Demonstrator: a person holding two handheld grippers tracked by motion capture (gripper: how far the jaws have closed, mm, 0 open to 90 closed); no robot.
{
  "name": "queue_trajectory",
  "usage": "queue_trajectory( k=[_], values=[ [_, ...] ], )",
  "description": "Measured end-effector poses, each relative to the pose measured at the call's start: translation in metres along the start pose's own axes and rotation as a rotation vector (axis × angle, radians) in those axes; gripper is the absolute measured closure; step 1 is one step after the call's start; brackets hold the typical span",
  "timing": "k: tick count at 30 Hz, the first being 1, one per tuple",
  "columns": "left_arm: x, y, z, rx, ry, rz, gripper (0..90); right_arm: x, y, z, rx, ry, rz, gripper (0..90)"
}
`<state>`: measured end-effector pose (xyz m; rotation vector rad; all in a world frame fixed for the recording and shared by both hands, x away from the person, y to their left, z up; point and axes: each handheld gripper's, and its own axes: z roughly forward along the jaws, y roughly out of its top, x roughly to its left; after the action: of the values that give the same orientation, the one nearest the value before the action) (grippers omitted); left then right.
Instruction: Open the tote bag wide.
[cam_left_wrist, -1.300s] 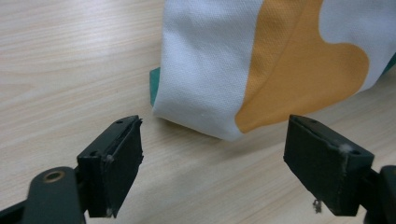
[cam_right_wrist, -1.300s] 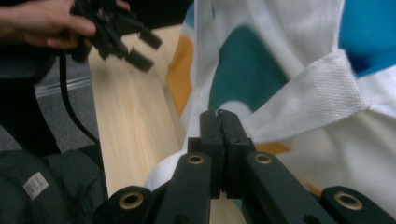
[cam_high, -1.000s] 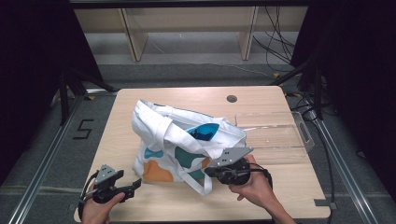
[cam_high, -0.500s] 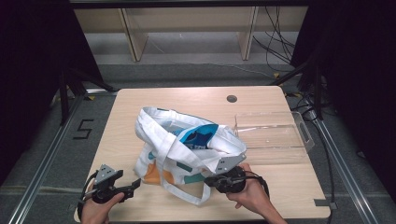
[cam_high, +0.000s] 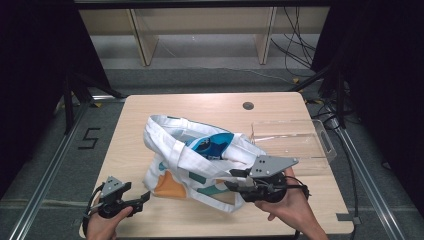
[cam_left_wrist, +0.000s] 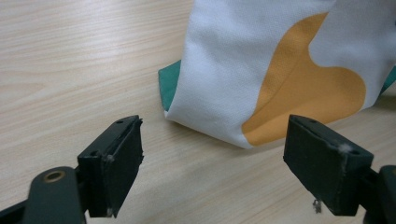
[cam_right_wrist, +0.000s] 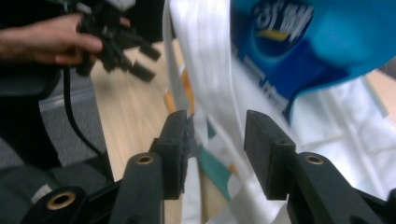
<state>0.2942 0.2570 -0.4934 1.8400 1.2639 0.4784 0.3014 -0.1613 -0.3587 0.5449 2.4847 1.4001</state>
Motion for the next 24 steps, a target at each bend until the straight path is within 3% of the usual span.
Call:
queue_trajectory(
  k=[1,3,4,10,12,13,16,17,18,19,20,24],
  values=[
    [0.0,0.0,0.0,-0.002,0.0,0.003,18.8,0.002,0.004,-0.003,-0.034,-0.032,0.012,57.8],
    [-0.001,0.001,0.0,0.001,0.002,0.011,18.9,0.001,0.009,-0.003,-0.033,-0.022,-0.003,55.1],
    [0.0,0.0,0.0,0.002,-0.003,0.008,18.8,0.001,0.012,0.0,-0.051,-0.036,0.013,54.1],
    [0.0,0.001,0.0,-0.003,0.003,0.004,18.8,-0.005,0.03,0.024,-0.076,-0.024,0.018,52.7],
    [0.0,0.0,0.0,-0.002,0.005,-0.001,18.8,-0.004,0.033,0.029,-0.055,-0.006,0.028,54.5],
    [0.001,0.001,0.0,-0.008,-0.005,-0.005,18.8,-0.004,0.035,0.04,-0.038,0.033,-0.006,69.8],
    [0.003,0.001,-0.002,-0.012,0.011,-0.009,18.8,0.004,0.032,0.05,0.004,0.052,-0.075,81.7],
    [0.003,0.001,-0.002,-0.012,0.011,-0.009,18.8,0.004,0.032,0.05,0.004,0.052,-0.075,81.7],
    [0.004,0.001,-0.002,-0.01,0.008,-0.006,18.8,0.011,0.026,0.059,0.058,0.082,-0.101,86.8],
    [0.004,0.001,-0.002,-0.01,0.008,-0.006,18.8,0.011,0.026,0.059,0.058,0.082,-0.101,86.8],
    [0.004,0.002,-0.002,-0.011,0.013,-0.001,18.8,0.015,0.019,0.069,0.099,0.099,-0.108,87.9],
    [0.004,0.001,-0.003,-0.017,0.01,-0.015,18.8,0.017,0.008,0.084,0.158,0.104,-0.1,88.3]
  ],
)
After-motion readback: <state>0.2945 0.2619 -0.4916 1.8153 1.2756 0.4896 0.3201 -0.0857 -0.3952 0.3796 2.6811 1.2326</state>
